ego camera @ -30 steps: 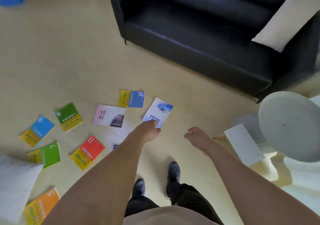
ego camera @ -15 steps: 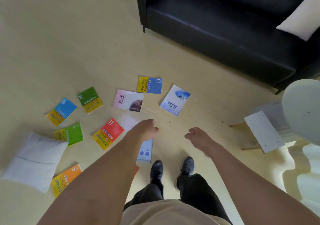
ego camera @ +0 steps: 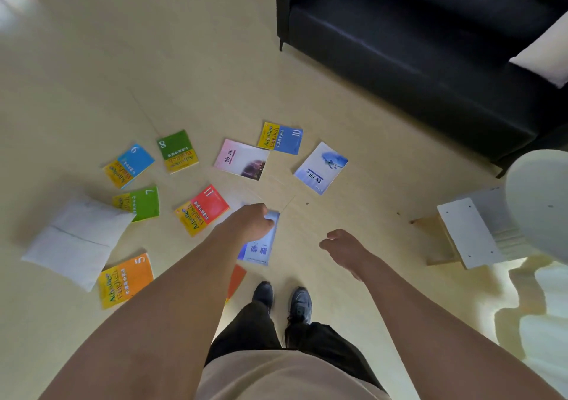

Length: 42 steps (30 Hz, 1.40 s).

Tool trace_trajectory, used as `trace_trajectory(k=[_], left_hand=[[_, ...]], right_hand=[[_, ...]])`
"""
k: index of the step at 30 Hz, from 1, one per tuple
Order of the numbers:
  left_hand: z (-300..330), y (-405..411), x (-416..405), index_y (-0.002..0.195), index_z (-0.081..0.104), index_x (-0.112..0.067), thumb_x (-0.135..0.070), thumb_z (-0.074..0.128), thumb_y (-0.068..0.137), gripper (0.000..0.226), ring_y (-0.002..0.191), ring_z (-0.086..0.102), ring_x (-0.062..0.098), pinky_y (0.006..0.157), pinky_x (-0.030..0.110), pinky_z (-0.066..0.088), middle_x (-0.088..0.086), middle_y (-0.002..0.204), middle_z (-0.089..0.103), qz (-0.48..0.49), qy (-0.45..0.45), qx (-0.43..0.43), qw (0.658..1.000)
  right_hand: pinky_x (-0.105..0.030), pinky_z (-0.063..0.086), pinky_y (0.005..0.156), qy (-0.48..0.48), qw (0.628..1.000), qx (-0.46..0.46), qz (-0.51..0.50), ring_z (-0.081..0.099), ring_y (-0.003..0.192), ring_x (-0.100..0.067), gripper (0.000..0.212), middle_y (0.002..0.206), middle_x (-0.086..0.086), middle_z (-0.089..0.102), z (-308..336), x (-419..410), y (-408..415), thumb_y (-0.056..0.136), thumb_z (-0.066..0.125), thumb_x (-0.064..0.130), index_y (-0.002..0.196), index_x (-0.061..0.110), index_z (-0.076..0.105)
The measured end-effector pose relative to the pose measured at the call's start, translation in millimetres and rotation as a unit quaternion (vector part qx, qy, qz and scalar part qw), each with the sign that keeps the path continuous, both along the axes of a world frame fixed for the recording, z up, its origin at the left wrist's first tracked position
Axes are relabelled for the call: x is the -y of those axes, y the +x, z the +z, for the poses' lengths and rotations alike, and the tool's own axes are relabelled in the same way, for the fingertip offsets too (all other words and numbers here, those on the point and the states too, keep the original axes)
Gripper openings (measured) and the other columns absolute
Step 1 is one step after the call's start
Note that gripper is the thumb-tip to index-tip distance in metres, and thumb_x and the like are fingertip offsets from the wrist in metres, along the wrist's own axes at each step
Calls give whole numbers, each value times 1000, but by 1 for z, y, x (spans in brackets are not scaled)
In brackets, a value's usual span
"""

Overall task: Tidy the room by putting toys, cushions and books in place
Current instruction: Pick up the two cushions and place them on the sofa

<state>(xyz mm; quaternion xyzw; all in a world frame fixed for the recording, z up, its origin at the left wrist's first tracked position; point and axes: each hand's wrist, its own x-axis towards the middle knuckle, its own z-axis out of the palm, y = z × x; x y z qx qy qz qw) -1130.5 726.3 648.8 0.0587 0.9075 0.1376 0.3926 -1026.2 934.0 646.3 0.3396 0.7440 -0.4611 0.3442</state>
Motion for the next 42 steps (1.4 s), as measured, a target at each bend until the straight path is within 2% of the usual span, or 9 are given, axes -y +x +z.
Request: trace_trajectory(k=[7,14,18,23,27,30,33,37,42], left_hand=[[-14,16,59,127,55,-14,-32,48,96,37,107,59,24,77,30,43,9,122,62,17,-6,-2,1000],[-75,-2,120,134,50,-12,-31,48,98,41,118,56,26,90,32,44,10,132,58,33,8,4,999],[-182,-27,142,139,47,-13,-37,46,99,47,124,54,25,94,34,45,9,140,54,61,7,11,998],[-341,-46,156,133,50,-13,-37,46,100,41,116,58,24,88,32,47,8,132,58,63,-16,-5,998],[-476,-64,177,140,46,-19,-41,48,99,47,124,54,23,94,32,46,5,141,52,89,-19,-8,996],[-560,-85,207,138,50,-18,-38,54,97,46,114,57,20,86,26,44,5,139,53,203,30,-12,979],[-610,-101,256,135,54,-15,-33,58,96,43,102,61,24,77,26,47,9,130,59,256,57,-32,964],[-660,-97,338,132,56,-15,-28,55,98,36,117,56,29,90,30,43,9,130,58,262,21,-63,963],[-710,-59,420,144,44,-11,-35,54,98,53,132,46,30,106,35,38,12,147,47,335,-17,-47,941]], right_hand=[[-33,43,96,-1,1000,-2,27,55,111,-22,52,125,-1,51,-4,49,-2,91,56,27,140,14,42],[-33,44,96,-4,999,1,32,55,107,-21,52,124,-2,52,-56,114,-35,91,56,28,140,17,43],[-31,44,89,-11,998,15,53,54,95,-20,49,114,-3,53,-160,140,-64,94,53,24,140,15,41],[-32,44,95,-1,993,26,114,53,111,-20,56,137,-3,50,-322,159,-94,91,54,30,143,17,38],[-30,44,87,7,988,2,156,53,99,-18,54,127,-2,50,-459,184,-117,94,49,27,145,17,36],[-30,47,74,16,984,-23,175,56,82,-19,51,109,-1,54,-549,209,-134,94,48,26,143,17,36],[-30,44,71,18,972,-56,228,52,80,-19,50,106,-2,55,-614,245,-154,95,50,27,141,15,37],[-28,42,77,20,946,-102,307,54,90,-19,52,118,-3,51,-667,305,-177,96,49,26,144,15,35],[-28,42,80,44,906,-117,404,51,94,-17,55,140,-8,44,-691,376,-186,96,48,22,147,12,32]])
